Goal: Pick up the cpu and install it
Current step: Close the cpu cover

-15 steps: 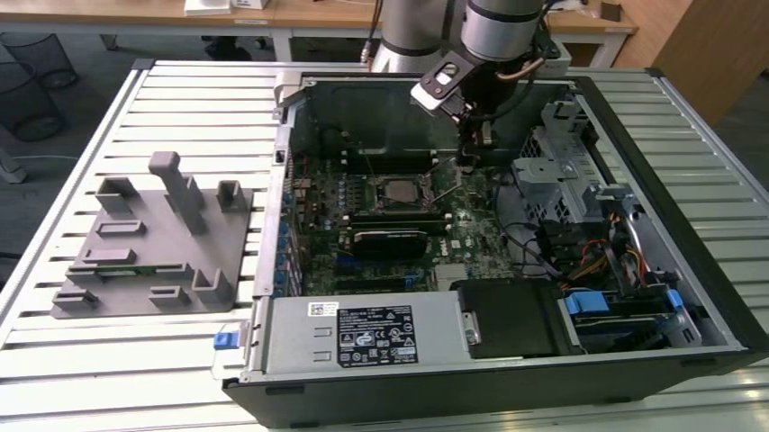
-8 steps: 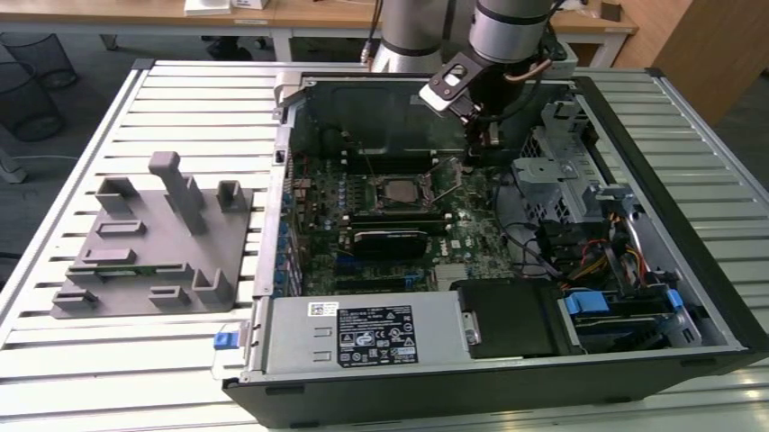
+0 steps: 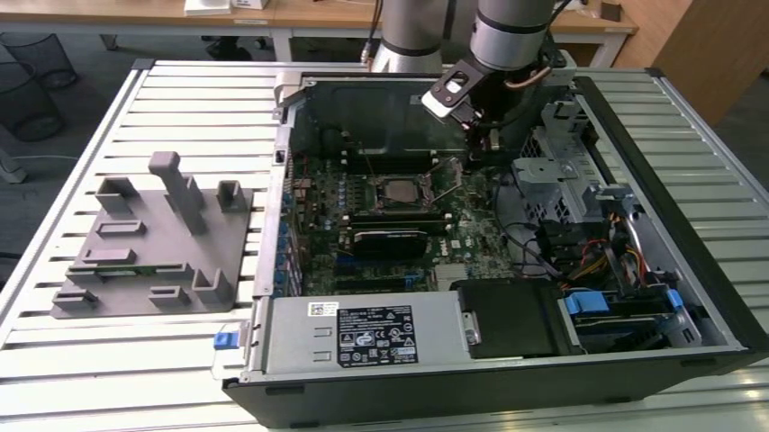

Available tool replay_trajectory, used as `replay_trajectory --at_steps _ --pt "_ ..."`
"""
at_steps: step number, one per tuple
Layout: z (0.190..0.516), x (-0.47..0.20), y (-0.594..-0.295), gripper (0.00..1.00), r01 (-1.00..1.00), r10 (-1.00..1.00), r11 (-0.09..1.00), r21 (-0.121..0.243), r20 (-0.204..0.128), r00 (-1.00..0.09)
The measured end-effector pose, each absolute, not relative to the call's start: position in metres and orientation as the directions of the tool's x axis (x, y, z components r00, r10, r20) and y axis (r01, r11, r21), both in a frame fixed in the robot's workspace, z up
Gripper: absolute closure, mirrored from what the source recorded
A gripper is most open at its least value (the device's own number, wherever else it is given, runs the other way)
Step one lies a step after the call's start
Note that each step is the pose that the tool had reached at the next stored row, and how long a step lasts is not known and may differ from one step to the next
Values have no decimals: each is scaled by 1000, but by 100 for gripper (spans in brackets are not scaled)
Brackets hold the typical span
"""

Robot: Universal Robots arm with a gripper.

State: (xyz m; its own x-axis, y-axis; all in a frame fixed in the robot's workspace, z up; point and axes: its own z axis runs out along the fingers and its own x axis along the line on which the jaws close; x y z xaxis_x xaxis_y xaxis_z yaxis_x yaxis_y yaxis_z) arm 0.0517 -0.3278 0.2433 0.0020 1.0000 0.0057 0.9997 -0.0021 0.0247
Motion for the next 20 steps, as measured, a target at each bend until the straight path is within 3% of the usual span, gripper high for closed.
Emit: replay_trajectory --at_steps 20 --pt "239 41 -328 89 1000 1000 -1 25 6 1"
